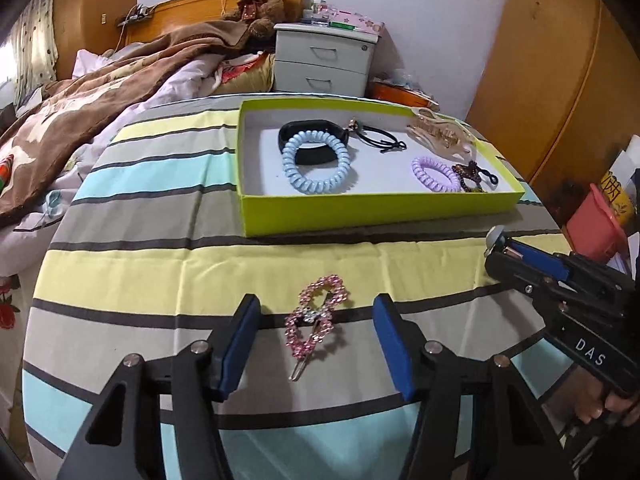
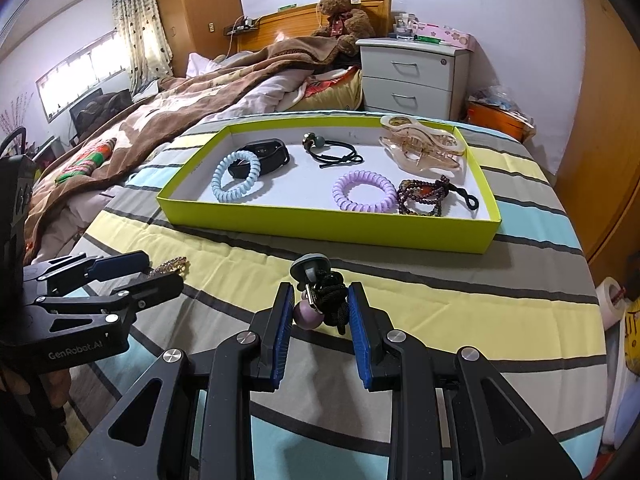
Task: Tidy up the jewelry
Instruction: 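Grasp the pink rhinestone hair clip with the left gripper while the right gripper holds the pink-ball hair tie, then carry the hair clip and pink-ball hair tie over the green tray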
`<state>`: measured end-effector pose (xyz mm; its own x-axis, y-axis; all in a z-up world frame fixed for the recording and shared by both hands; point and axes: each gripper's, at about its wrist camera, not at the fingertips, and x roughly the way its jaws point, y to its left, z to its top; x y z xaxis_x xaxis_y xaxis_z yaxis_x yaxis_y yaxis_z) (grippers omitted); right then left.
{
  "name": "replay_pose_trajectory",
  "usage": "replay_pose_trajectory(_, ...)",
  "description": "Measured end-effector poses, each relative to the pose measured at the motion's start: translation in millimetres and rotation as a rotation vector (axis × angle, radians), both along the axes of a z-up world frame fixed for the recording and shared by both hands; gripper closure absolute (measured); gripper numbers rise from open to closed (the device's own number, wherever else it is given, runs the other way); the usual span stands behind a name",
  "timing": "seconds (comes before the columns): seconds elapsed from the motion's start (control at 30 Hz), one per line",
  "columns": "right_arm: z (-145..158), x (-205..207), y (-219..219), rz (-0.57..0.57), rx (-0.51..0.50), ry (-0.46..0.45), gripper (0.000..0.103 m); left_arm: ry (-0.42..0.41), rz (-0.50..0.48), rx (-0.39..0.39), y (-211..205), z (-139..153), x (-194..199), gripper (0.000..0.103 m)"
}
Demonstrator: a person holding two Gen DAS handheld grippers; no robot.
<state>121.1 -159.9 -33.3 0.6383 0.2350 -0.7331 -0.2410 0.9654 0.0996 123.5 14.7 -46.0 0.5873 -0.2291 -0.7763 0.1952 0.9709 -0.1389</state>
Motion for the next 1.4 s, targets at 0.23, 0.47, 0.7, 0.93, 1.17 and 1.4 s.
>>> replay_pose_trajectory(0.23,0,-2,0,0.000,0.003,-0.005,0.075,0.003,0.004,-0.001,1,0,2,0.070)
replay_pose_trajectory(0.47,0,-2,-1,-0.002,0.003,-0.008,0.075,0.006,0.011,0.004,-1,0,1,0.071)
replay_pose_trajectory(0.7,3,-1,-3,-0.001,0.007,-0.011,0.075,-0.013,0.010,0.013,-3,6,-2,0.087)
replay_pose_trajectory(0.93,4,-3,-4,-0.005,0.011,-0.016,0.075,0.000,0.021,0.002,2,5,-4,0.074)
replay_pose_trajectory(1.17,6,-5,-4,-0.002,0.013,-0.022,0.075,0.005,0.010,0.036,-6,-1,-4,0.055)
replay_pose_trajectory(1.4,6,-5,-4,-0.003,0.013,-0.023,0.075,-0.008,0.006,0.107,-14,-1,-6,0.081)
